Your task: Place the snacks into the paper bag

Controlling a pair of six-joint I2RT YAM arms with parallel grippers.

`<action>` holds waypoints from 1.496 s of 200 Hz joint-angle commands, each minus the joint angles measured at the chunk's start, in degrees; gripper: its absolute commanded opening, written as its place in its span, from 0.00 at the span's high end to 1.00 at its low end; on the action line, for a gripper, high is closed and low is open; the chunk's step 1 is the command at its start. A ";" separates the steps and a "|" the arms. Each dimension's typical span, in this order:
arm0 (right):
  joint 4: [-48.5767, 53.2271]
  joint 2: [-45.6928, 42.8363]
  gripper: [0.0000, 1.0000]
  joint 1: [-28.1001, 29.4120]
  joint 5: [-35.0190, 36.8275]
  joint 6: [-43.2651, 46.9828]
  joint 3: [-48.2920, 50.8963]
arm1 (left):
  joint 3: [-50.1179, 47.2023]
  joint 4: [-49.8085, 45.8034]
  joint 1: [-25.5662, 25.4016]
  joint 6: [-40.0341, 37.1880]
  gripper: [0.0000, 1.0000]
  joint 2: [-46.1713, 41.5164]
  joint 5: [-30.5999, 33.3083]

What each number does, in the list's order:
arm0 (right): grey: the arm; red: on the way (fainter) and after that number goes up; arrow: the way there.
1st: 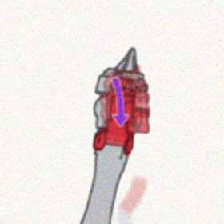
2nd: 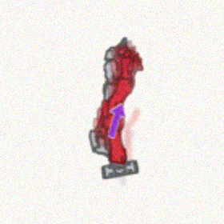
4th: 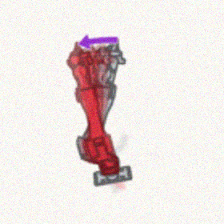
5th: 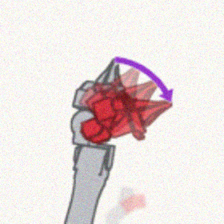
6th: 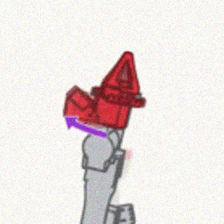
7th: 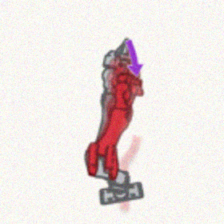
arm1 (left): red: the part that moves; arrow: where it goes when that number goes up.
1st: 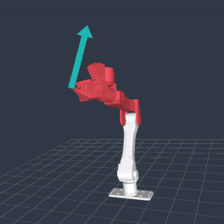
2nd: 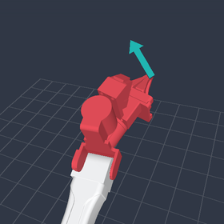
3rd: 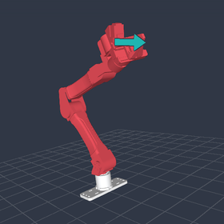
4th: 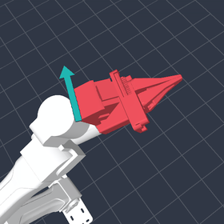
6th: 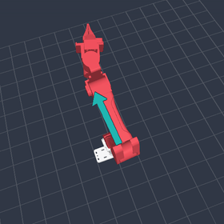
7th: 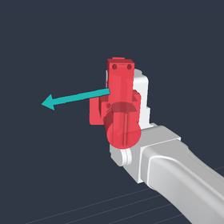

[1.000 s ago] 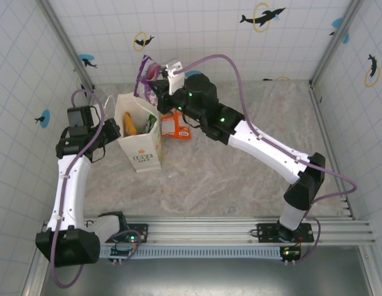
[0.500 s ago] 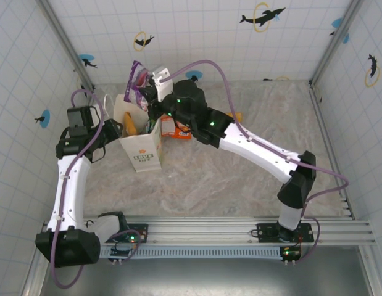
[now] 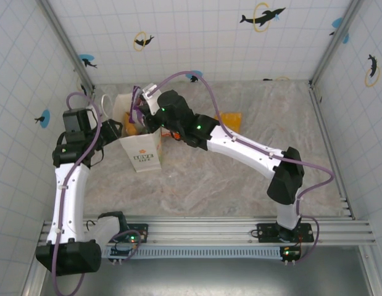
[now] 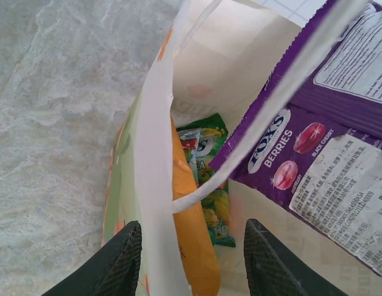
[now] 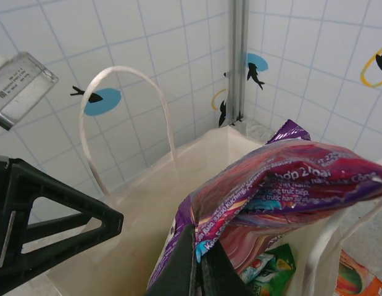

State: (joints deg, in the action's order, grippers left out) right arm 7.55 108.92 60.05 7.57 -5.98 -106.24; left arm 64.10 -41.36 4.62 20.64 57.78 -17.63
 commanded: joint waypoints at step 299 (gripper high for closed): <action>-5.37 -16.94 0.43 -13.05 -9.06 -24.32 26.46 | -0.95 2.02 0.42 -0.23 0.57 4.07 3.23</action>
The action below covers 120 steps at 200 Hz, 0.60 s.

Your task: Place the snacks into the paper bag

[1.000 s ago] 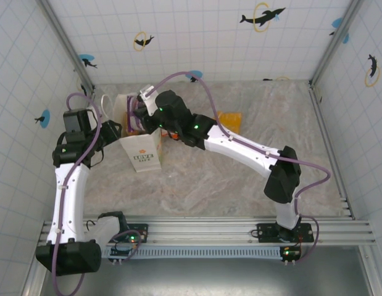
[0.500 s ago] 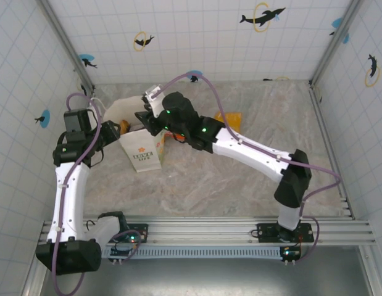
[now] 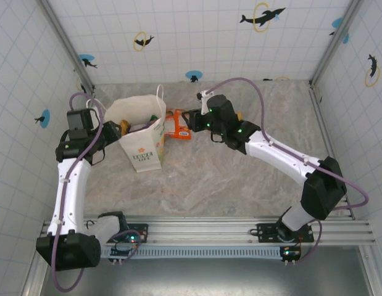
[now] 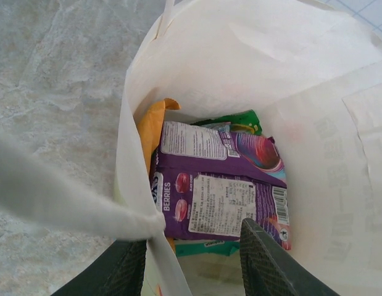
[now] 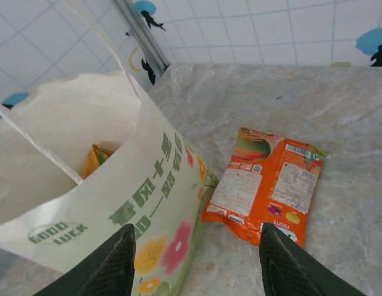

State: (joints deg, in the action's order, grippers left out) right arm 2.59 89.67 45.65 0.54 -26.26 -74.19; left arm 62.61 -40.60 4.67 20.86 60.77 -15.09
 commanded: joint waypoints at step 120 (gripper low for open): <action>12.66 25.62 0.43 0.20 -4.82 -8.68 -36.25 | 1.92 4.44 0.36 -1.00 0.56 3.01 5.65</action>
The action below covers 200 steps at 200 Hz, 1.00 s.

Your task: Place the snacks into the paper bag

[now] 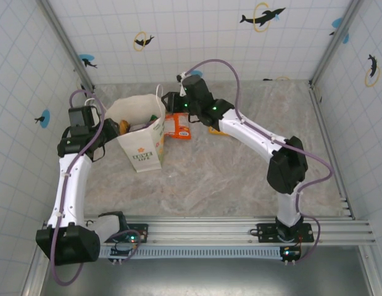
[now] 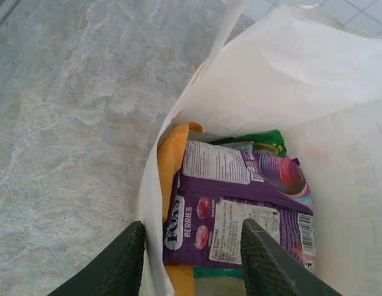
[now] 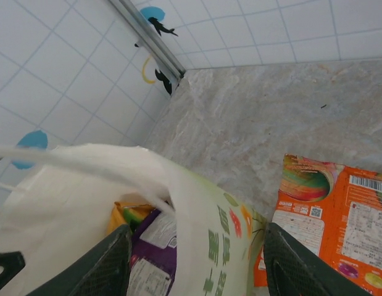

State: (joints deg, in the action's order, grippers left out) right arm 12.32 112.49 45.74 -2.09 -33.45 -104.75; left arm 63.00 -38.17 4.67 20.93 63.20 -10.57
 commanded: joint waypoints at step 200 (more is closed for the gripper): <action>-1.78 6.87 0.91 4.43 -7.11 -5.19 -10.72 | 2.87 5.48 0.38 -2.12 0.95 1.25 -12.75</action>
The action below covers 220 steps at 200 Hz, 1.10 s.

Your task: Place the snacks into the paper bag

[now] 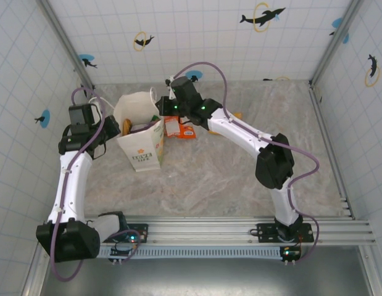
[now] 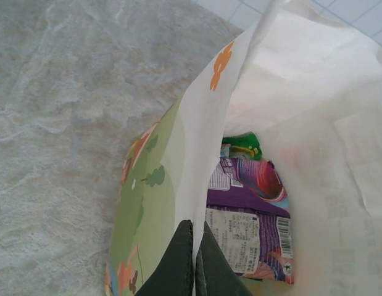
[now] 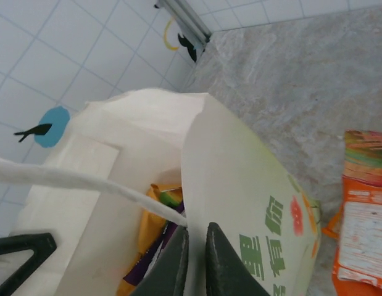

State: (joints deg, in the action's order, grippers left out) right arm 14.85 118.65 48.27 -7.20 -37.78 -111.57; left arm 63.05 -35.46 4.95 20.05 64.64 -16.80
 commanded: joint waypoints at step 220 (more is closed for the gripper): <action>-2.50 -15.97 0.53 3.60 3.19 8.34 9.16 | 1.73 -3.64 -0.73 -1.00 0.92 -1.65 9.19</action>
State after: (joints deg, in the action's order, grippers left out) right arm 17.74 108.97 52.56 -2.92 -31.07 -108.16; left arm 63.70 -37.04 4.54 20.82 63.99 -11.31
